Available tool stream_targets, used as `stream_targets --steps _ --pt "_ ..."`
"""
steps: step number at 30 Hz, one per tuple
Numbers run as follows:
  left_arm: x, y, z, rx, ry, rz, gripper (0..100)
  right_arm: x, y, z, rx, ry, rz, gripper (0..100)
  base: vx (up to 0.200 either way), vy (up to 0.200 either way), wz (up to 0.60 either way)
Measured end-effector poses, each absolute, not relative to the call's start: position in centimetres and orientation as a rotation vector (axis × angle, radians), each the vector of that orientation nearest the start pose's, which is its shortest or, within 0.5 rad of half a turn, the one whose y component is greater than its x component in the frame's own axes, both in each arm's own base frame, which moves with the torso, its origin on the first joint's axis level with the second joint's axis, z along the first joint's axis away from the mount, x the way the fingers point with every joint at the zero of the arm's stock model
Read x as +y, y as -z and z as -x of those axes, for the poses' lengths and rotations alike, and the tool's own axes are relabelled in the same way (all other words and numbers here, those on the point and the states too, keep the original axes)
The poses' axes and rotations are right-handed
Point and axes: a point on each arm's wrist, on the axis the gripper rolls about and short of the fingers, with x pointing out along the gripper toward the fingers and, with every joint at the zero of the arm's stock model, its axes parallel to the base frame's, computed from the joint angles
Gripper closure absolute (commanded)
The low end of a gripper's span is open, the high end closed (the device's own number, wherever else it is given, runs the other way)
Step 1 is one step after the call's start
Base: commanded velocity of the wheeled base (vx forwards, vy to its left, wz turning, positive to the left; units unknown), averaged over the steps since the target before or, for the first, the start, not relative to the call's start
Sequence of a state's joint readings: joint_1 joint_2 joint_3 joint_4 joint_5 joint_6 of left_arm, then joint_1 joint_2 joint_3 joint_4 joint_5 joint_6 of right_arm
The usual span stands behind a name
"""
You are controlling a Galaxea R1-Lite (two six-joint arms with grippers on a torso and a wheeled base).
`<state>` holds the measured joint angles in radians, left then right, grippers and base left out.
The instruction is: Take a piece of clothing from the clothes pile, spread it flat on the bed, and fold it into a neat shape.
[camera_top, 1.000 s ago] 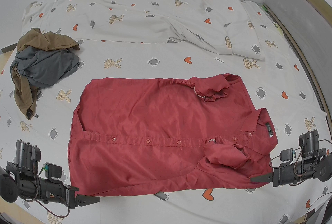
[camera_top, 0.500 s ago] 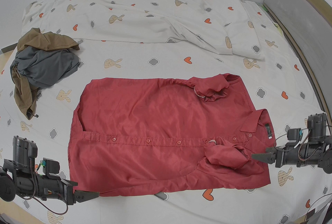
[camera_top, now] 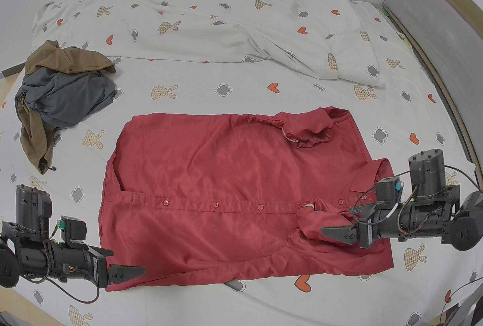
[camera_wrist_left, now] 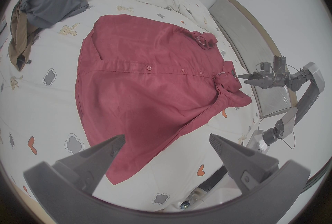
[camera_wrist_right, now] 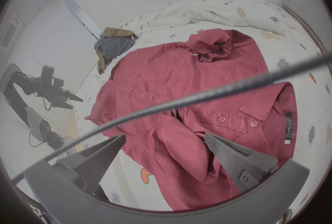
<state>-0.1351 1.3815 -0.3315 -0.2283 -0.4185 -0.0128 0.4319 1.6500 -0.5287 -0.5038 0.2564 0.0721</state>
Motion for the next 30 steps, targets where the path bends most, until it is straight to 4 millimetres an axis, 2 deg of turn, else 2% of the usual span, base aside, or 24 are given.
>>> stream_targets --steps 4,14,15,26,30 --pt "-3.3 -10.8 -16.4 0.823 0.516 0.122 0 11.8 -10.7 -23.3 0.689 -0.635 0.014 0 0.0 0.0 0.0" --pt "-3.3 -10.8 -16.4 0.827 0.517 0.122 0 11.9 -8.8 -24.3 0.751 -0.621 0.05 0 0.0 0.0 0.0" --pt "-3.3 -10.7 -16.4 0.829 0.517 0.122 0 11.9 -8.7 -24.3 0.754 -0.622 0.051 100 0.0 0.0 0.0" --pt "-3.3 -10.6 -16.4 0.838 0.517 0.121 0 12.0 -8.0 -24.5 0.785 -0.615 0.052 100 0.0 0.0 0.0" --pt "-3.3 -10.6 -16.4 0.837 0.516 0.119 0 11.7 -8.3 -24.2 0.778 -0.61 0.048 100 0.0 0.0 0.0"
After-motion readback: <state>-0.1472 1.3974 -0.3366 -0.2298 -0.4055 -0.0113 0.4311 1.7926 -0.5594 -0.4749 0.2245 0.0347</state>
